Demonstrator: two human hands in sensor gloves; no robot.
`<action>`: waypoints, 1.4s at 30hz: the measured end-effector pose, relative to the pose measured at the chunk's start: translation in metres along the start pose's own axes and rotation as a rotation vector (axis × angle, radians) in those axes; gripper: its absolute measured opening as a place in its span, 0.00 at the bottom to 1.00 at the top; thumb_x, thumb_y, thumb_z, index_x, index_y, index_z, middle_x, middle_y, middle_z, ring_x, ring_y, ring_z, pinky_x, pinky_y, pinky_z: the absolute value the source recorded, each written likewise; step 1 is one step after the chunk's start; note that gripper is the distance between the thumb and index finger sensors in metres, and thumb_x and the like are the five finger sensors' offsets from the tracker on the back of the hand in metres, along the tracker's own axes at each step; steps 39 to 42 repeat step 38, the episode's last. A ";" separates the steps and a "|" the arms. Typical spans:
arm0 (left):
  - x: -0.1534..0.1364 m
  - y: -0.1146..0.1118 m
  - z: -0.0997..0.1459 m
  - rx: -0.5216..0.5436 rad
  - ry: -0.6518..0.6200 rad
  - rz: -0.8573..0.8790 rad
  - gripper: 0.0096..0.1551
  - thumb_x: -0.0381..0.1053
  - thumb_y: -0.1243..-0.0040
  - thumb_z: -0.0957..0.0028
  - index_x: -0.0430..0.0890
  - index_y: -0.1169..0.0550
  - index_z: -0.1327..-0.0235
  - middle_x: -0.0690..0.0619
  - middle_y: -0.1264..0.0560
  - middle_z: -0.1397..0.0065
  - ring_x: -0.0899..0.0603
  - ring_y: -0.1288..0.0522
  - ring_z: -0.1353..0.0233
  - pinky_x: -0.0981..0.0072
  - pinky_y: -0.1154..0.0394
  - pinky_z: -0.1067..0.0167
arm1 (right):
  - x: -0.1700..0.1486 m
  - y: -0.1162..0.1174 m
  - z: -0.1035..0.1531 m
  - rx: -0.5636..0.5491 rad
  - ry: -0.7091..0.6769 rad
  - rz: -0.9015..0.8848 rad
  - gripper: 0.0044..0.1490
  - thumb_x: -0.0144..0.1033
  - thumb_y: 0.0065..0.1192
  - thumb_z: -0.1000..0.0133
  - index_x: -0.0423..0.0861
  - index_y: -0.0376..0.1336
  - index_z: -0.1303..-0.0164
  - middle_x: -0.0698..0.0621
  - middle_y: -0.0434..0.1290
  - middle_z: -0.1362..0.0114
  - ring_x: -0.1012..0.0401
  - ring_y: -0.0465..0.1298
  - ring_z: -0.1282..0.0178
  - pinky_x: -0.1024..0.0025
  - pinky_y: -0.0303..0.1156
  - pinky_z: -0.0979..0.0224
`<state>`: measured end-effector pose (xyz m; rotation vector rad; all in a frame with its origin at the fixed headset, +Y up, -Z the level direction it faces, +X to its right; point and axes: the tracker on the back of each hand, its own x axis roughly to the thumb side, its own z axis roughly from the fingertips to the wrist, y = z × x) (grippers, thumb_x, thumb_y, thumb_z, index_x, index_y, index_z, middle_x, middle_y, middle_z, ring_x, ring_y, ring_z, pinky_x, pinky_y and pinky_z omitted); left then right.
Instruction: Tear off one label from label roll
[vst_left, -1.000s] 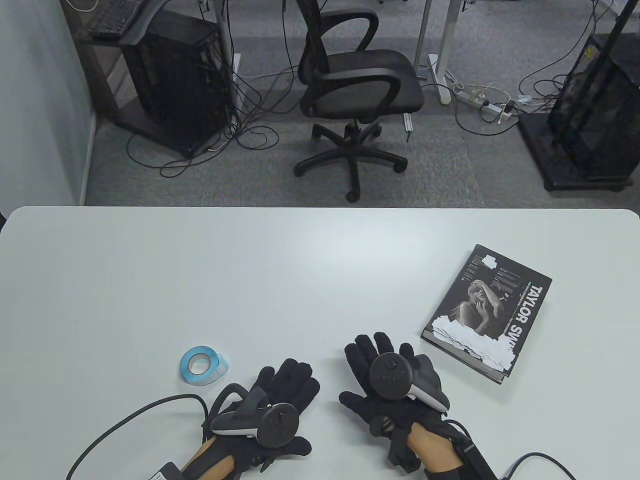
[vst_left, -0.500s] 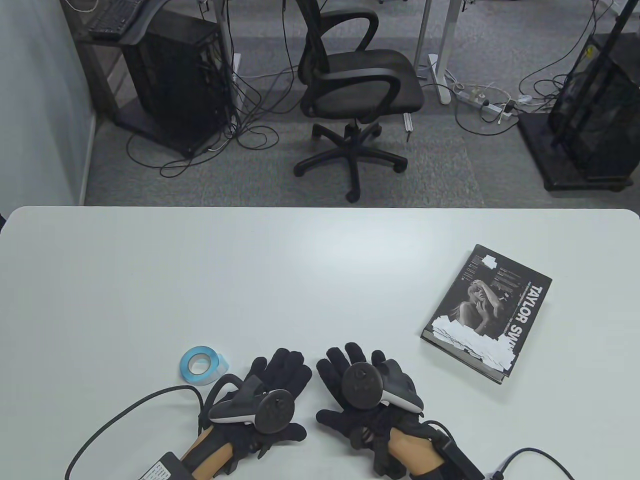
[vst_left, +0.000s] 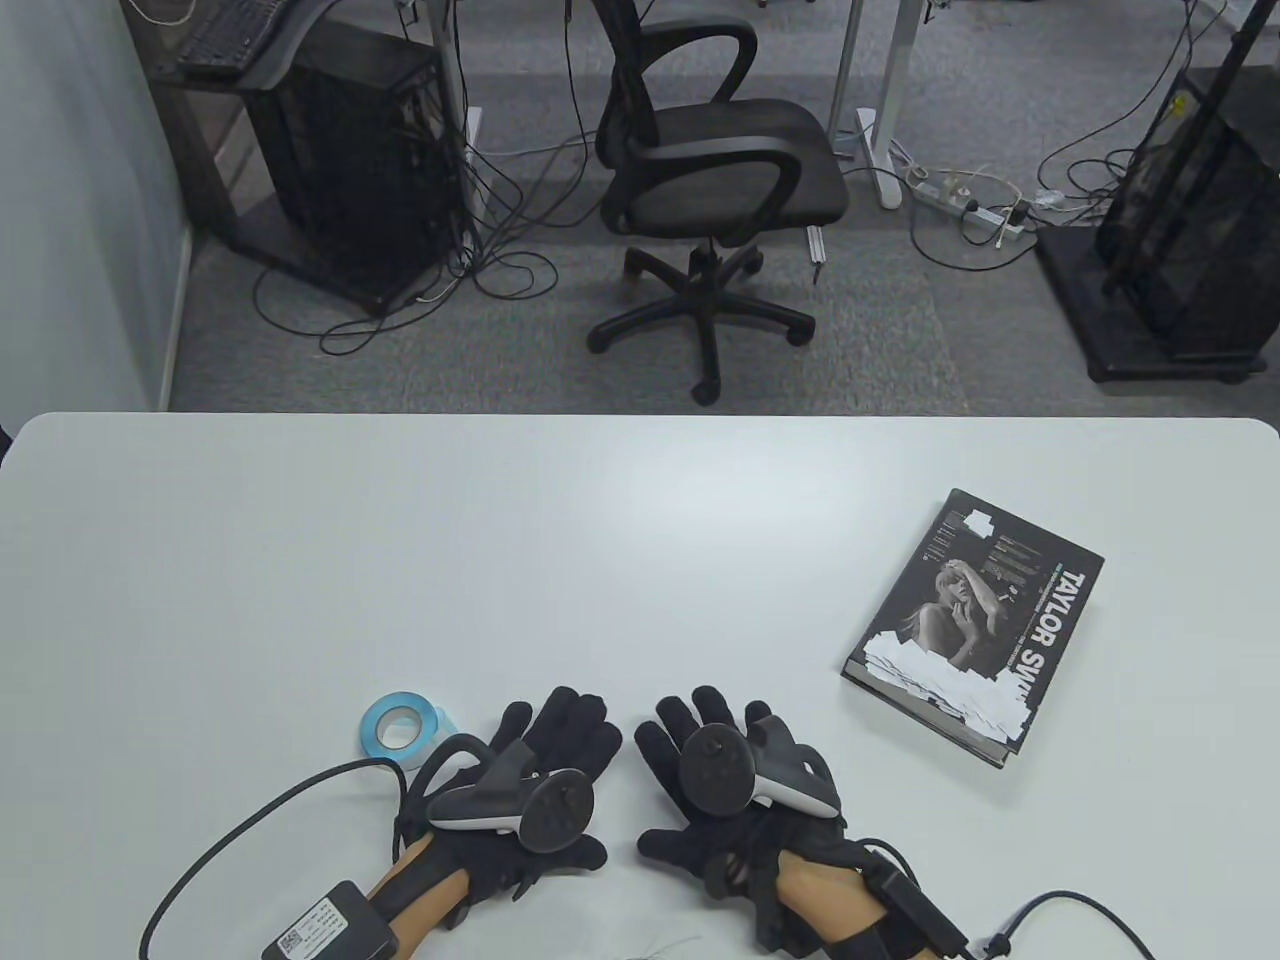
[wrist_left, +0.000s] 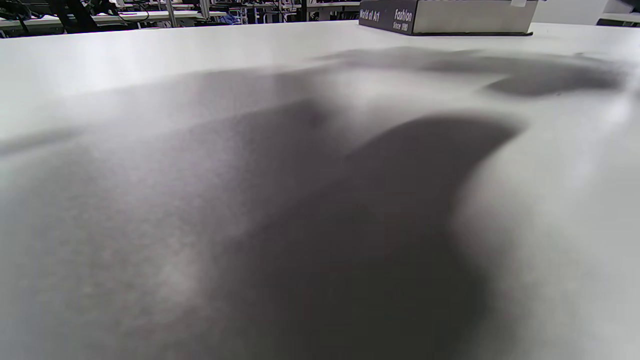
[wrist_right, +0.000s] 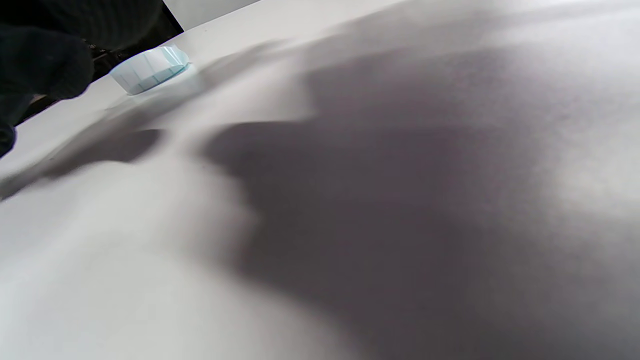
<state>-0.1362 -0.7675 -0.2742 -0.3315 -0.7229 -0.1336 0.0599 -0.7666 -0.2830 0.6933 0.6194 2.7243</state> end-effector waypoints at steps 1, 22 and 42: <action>0.000 0.000 0.000 0.000 -0.001 0.000 0.62 0.77 0.61 0.60 0.48 0.73 0.32 0.45 0.77 0.24 0.35 0.73 0.20 0.32 0.65 0.30 | 0.000 0.000 0.000 0.002 0.002 0.004 0.58 0.68 0.56 0.53 0.64 0.26 0.29 0.55 0.20 0.20 0.50 0.18 0.20 0.38 0.14 0.31; 0.000 0.000 -0.003 -0.011 -0.013 0.003 0.62 0.77 0.61 0.60 0.48 0.73 0.31 0.45 0.77 0.23 0.35 0.73 0.20 0.31 0.65 0.30 | -0.003 -0.004 0.001 0.016 0.023 0.015 0.58 0.69 0.54 0.54 0.64 0.25 0.30 0.56 0.19 0.21 0.52 0.16 0.21 0.39 0.12 0.32; -0.001 0.000 -0.003 -0.007 -0.015 0.008 0.61 0.77 0.61 0.60 0.49 0.72 0.31 0.46 0.77 0.23 0.35 0.73 0.20 0.32 0.65 0.30 | -0.010 -0.010 0.008 -0.009 0.036 -0.005 0.58 0.69 0.54 0.53 0.64 0.24 0.31 0.55 0.19 0.21 0.51 0.16 0.21 0.38 0.13 0.32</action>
